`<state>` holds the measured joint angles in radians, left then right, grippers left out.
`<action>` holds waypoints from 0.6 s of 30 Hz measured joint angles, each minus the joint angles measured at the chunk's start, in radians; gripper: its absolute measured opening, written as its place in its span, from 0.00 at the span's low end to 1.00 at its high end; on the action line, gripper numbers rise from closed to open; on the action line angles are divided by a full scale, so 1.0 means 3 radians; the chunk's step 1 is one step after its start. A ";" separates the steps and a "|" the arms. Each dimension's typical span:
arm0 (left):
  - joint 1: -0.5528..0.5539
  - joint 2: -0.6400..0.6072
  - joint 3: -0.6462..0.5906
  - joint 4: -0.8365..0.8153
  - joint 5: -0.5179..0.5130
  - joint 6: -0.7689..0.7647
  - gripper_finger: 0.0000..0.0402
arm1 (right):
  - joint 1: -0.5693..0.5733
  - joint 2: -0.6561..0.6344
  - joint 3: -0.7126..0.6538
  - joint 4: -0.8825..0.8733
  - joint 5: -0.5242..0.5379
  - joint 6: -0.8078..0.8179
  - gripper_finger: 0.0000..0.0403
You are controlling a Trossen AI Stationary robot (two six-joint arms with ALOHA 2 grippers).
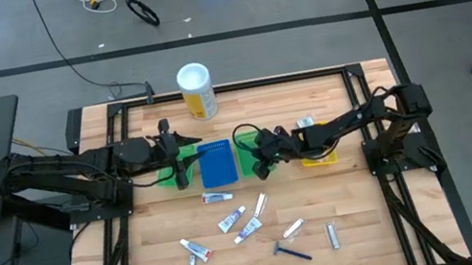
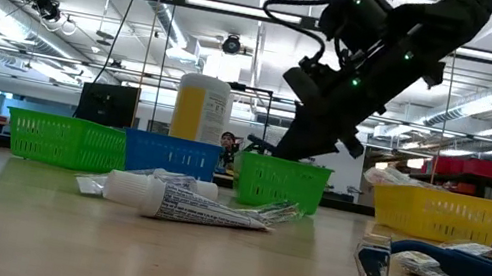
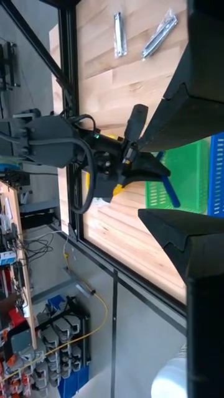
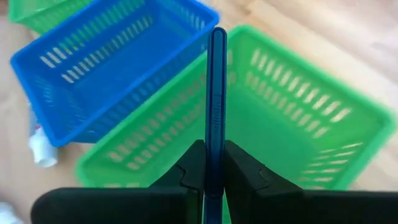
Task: Pick & Place Travel size toiletries
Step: Put the blue razor into the right green bin
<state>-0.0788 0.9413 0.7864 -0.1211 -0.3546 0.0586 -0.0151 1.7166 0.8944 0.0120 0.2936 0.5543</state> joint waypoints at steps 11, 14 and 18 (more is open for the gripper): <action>0.0000 0.0001 -0.0001 -0.0008 0.0000 0.0003 0.42 | -0.0016 0.0180 0.0000 0.0017 -0.0121 -0.0128 0.17; 0.0000 0.0001 -0.0001 -0.0008 0.0000 0.0003 0.42 | -0.0043 0.0180 0.0000 0.0011 -0.0121 -0.0135 0.22; 0.0000 0.0001 -0.0001 -0.0009 0.0000 0.0002 0.42 | -0.0082 0.0180 0.0000 0.0013 -0.0120 -0.0161 0.28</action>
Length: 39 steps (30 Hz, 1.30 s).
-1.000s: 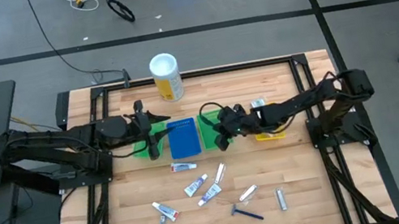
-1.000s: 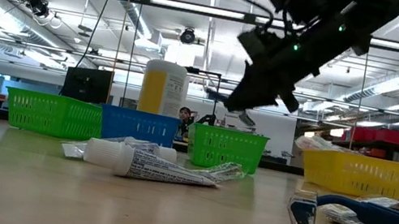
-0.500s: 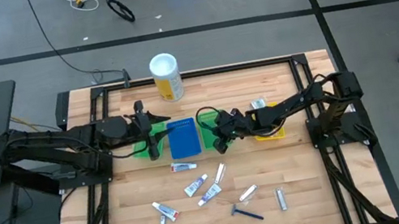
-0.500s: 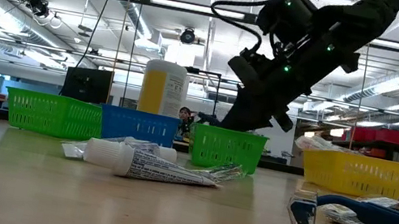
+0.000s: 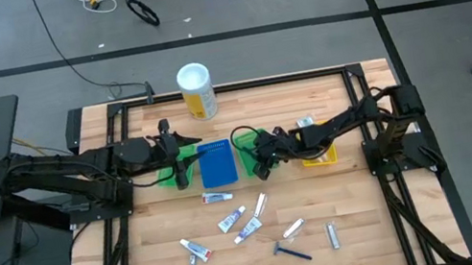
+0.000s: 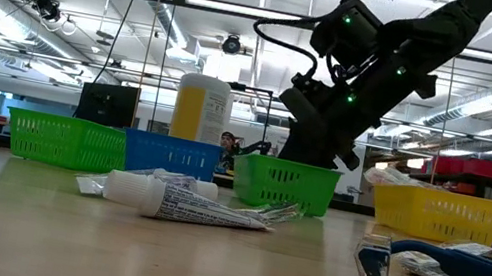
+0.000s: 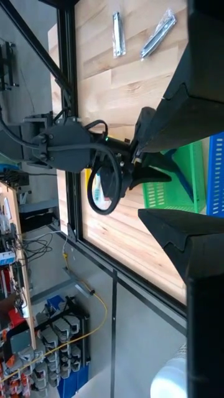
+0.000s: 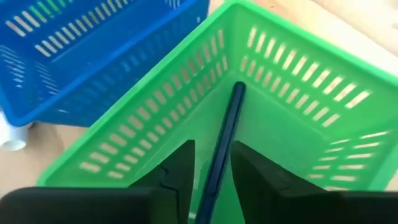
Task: Pick & Place Travel size toiletries
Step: Put the blue razor into the right green bin
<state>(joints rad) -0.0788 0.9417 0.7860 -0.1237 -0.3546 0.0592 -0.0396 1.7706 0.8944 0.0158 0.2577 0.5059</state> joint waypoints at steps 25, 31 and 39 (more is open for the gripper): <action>-0.0001 0.0000 -0.0003 -0.0100 0.0036 -0.0081 0.42 | 0.0936 -0.0535 0.0000 -0.0017 -0.0347 -0.0585 0.48; 0.0000 0.0000 -0.0003 -0.0097 0.0037 -0.0099 0.42 | 0.1391 -0.0535 0.0000 -0.0026 -0.0347 -0.0242 0.48; 0.0000 0.0000 -0.0003 -0.0096 0.0030 -0.0165 0.42 | 0.1738 -0.0535 0.0000 -0.0015 -0.0346 -0.0267 0.48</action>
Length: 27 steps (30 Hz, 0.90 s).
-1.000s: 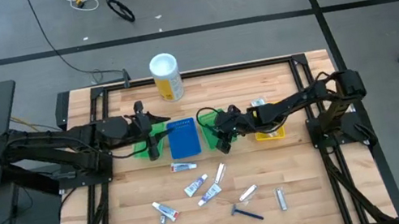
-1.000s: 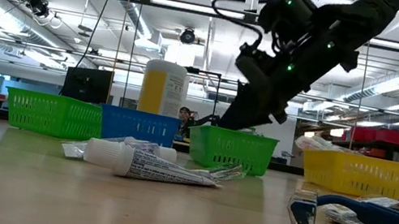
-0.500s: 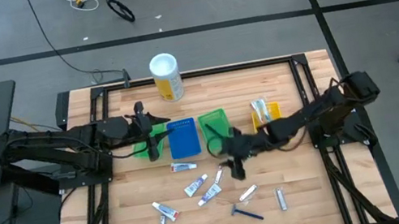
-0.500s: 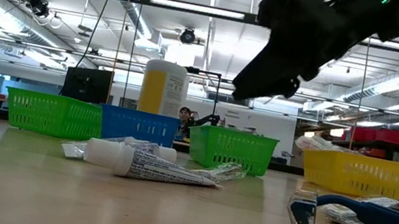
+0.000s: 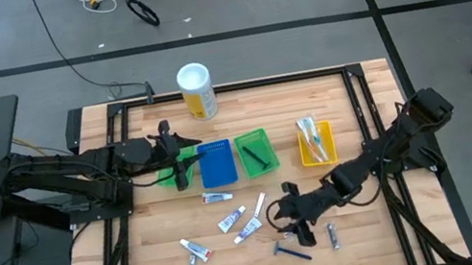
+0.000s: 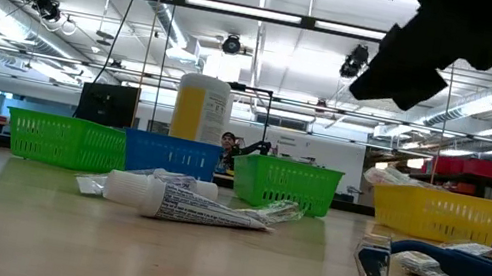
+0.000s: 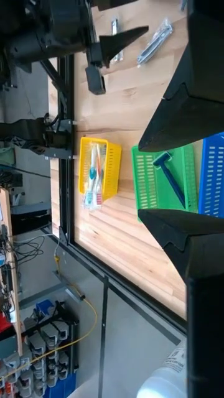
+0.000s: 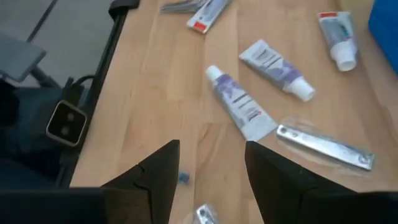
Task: Pick & Place Travel size toiletries
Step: Put the blue razor into the right green bin
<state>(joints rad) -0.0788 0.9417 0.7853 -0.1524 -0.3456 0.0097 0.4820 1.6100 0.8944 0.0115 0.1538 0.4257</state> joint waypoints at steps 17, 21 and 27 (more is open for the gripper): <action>0.0000 0.0000 0.0000 0.0004 -0.0007 -0.0064 0.42 | 0.0227 0.0000 0.0000 -0.0086 0.0220 0.0443 0.48; -0.0001 0.0000 0.0000 0.0003 -0.0007 -0.0058 0.42 | 0.0429 0.0001 0.0000 0.0051 0.0404 0.0697 0.48; -0.0001 0.0000 0.0000 0.0002 -0.0006 -0.0100 0.42 | 0.0741 0.0033 0.0245 0.0076 0.0741 0.0886 0.48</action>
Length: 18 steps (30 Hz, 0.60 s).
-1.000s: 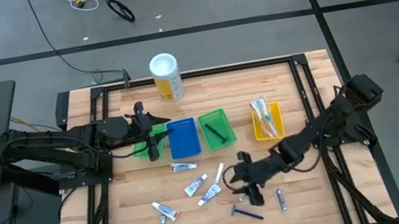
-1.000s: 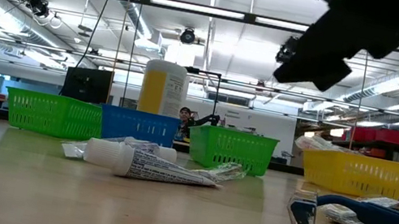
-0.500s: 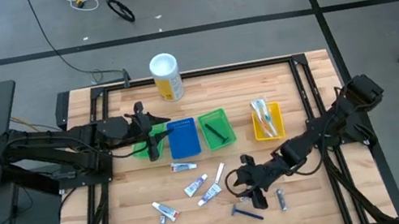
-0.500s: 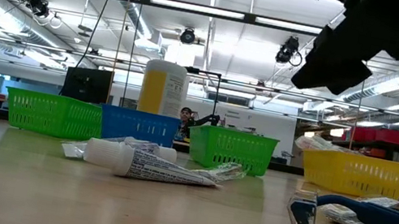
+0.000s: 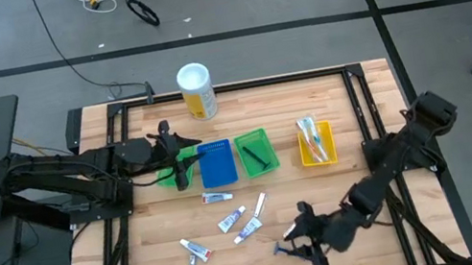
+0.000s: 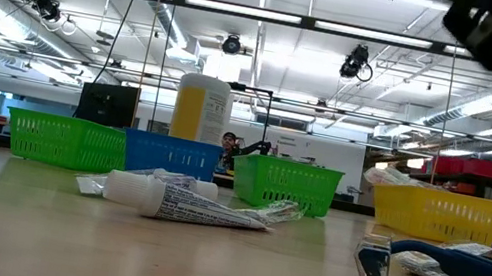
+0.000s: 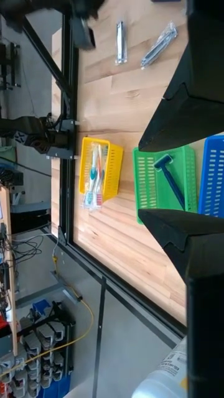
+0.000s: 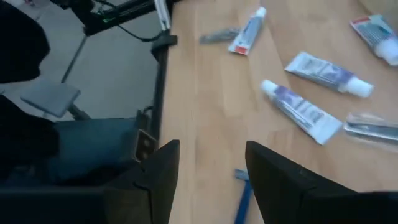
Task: Pick & Place Travel size toiletries
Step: Put the blue razor into the right green bin
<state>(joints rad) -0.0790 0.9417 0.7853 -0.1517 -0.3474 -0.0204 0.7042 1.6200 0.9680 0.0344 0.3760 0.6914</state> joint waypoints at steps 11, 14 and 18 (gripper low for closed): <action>0.0000 0.0000 0.0001 -0.0013 0.0000 -0.0020 0.42 | 0.0078 0.0362 0.0396 -0.0340 -0.0126 0.0032 0.48; 0.0001 0.0000 0.0001 -0.0040 0.0000 -0.0022 0.42 | 0.0097 0.0425 0.0413 -0.0348 -0.0131 0.0127 0.48; 0.0000 0.0000 0.0001 -0.0056 0.0000 -0.0022 0.42 | 0.0127 0.0502 0.0413 -0.0355 -0.0126 0.0192 0.48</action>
<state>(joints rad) -0.0789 0.9417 0.7856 -0.1684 -0.3473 -0.0269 0.7423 1.7707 1.0920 -0.0722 0.3383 0.7491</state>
